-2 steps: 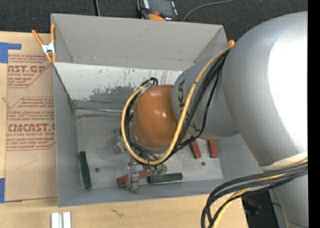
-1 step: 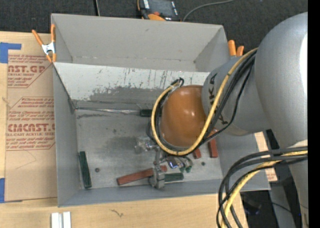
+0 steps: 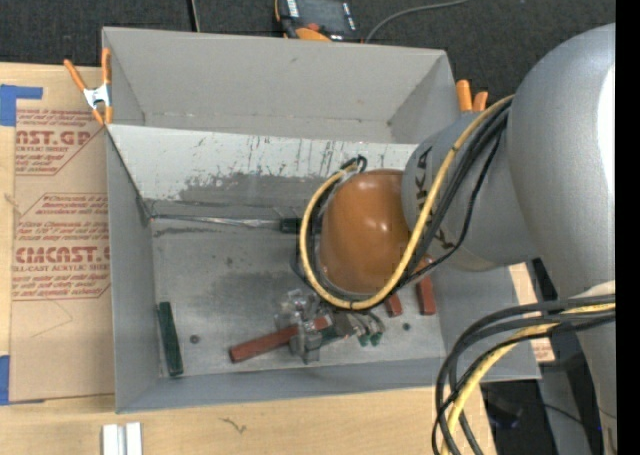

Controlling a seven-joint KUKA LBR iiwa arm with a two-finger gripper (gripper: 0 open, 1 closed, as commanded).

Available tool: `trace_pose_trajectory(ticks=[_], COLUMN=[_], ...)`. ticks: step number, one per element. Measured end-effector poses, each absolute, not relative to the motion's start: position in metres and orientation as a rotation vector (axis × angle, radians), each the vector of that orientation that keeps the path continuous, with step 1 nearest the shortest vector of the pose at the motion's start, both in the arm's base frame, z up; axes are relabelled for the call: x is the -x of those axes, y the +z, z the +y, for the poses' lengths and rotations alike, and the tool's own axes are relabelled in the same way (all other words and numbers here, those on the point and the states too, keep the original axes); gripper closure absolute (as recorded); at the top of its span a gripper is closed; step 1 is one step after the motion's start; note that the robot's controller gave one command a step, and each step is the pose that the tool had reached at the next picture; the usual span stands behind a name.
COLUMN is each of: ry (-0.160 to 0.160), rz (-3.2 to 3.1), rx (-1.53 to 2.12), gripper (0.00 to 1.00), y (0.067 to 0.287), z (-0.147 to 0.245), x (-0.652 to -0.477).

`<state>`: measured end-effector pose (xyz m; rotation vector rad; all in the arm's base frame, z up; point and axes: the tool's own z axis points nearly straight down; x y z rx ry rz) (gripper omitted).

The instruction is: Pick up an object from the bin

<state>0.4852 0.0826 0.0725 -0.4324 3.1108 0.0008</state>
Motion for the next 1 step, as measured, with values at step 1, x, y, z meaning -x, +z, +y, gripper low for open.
trace_pose_trajectory(ticks=[1], ry=[0.0], rz=[3.083], rx=[0.544], gripper=[1.0], y=[0.1957], z=[0.0833], x=[-0.5116])
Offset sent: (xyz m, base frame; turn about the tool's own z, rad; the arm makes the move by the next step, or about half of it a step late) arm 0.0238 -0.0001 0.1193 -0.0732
